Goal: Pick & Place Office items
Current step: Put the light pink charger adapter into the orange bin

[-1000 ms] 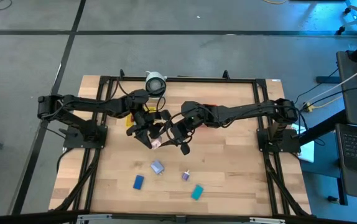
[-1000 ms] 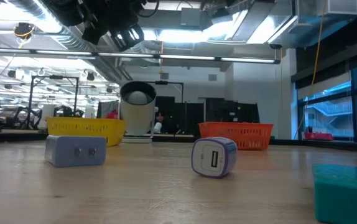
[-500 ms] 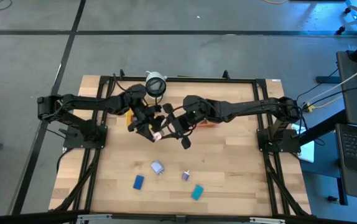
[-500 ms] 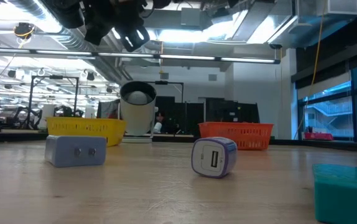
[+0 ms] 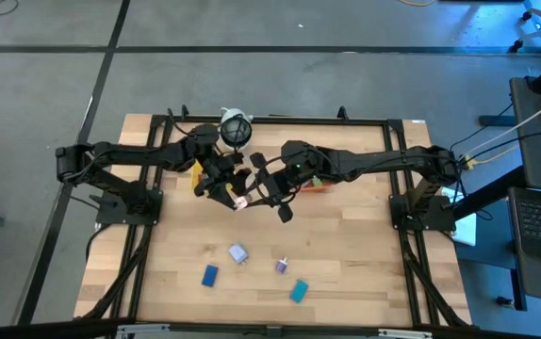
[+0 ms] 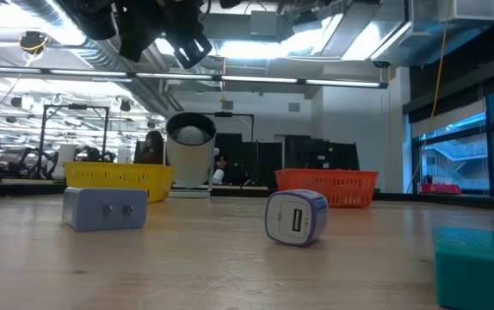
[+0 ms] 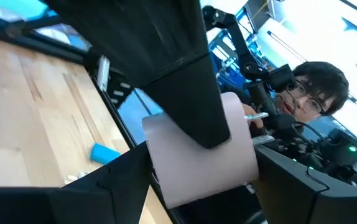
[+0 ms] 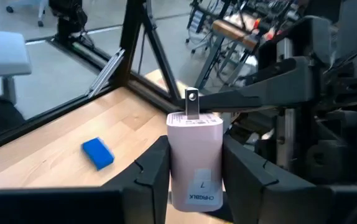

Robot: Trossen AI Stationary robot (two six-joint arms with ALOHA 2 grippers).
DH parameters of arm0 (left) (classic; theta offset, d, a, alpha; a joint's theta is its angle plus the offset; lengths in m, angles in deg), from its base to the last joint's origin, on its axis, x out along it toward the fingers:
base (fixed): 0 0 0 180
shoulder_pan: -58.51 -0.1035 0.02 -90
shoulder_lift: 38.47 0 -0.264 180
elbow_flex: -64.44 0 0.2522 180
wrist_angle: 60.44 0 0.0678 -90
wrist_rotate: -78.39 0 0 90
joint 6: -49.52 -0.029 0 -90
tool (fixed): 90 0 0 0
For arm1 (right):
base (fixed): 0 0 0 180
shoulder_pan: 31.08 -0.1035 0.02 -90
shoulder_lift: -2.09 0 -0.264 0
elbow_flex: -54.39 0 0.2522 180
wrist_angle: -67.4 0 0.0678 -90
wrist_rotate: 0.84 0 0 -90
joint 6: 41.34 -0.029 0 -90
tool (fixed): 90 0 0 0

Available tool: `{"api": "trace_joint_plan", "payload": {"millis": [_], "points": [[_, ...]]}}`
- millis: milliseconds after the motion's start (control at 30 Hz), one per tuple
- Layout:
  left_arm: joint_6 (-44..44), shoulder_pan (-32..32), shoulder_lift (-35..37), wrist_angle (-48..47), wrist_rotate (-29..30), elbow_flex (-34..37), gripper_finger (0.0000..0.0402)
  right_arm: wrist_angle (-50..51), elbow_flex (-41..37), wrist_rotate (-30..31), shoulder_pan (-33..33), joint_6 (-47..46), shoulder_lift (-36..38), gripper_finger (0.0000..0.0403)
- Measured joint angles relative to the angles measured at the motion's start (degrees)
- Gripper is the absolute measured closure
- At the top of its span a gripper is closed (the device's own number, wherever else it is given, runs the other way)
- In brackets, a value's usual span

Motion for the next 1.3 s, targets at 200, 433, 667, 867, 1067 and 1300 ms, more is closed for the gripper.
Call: {"api": "trace_joint_plan", "payload": {"millis": [200, 433, 667, 867, 1067, 1300], "points": [[0.1, -2.3, 0.0, 3.1, 1.1, 0.0, 0.0152, 1.3, -0.1, 0.6, -0.2, 0.6, 1.0, 0.0288], [-0.9, -6.3, -0.1, 5.6, 3.2, 0.0, 0.0152, 4.9, 0.0, 7.2, 0.1, 2.7, 2.5, 0.0289], [-7.1, -10.3, 4.6, 5.7, 8.3, 0.1, 0.0153, 9.2, 0.0, 10.1, 5.1, -1.6, 9.4, 0.0289], [-15.7, -13.6, 16.6, -0.3, 14.5, 0.1, 0.0153, 16.5, 0.2, 9.5, 12.6, -5.5, 18.8, 0.0289], [-26.6, -15.8, 31.3, -17.6, 29.7, 0.1, 0.0153, 26.8, -0.1, 9.3, 21.4, -8.5, 26.9, 0.0289], [-31.6, -14.3, 42.6, -26.9, 40.7, 2.7, 0.0153, 29.7, -10.0, 4.5, 30.7, -9.9, 35.6, 0.0289]]}}
